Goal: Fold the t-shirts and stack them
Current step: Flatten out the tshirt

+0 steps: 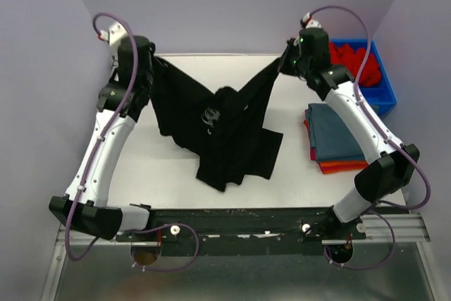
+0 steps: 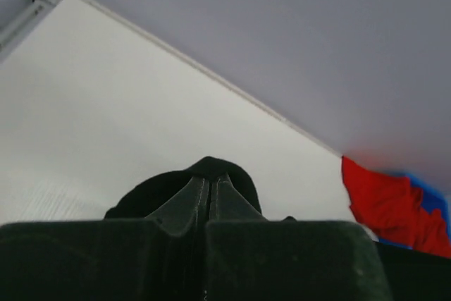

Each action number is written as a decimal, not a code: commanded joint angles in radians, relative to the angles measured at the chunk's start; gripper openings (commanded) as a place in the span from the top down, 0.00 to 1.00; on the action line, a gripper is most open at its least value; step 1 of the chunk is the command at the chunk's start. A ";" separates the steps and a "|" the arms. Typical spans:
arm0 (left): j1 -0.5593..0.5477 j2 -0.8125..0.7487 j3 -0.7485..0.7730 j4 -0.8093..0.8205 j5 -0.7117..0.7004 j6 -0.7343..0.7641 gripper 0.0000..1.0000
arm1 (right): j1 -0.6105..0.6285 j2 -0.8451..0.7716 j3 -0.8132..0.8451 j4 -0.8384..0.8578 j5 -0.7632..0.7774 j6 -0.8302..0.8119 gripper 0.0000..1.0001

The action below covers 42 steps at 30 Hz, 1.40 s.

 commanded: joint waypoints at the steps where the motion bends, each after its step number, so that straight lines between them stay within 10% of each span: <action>1: 0.091 0.055 0.342 -0.161 0.022 0.088 1.00 | -0.034 0.038 0.367 -0.173 -0.094 -0.054 0.99; 7: 0.241 0.054 0.623 -0.319 0.002 0.126 1.00 | -0.144 -0.004 0.575 -0.206 -0.251 -0.003 0.99; 20: 0.252 -0.108 0.765 -0.356 -0.133 0.221 1.00 | -0.155 -0.410 0.265 -0.123 -0.328 -0.052 0.99; 30: 0.252 0.064 0.583 -0.156 0.019 0.154 1.00 | -0.181 -0.162 0.356 -0.123 -0.229 -0.020 0.99; 37: 0.281 0.400 1.017 -0.268 0.050 0.152 1.00 | -0.286 0.170 0.711 -0.172 -0.468 0.066 0.99; 42: 0.289 0.291 0.842 0.018 0.140 0.169 1.00 | -0.322 0.175 0.785 -0.088 -0.548 0.092 0.99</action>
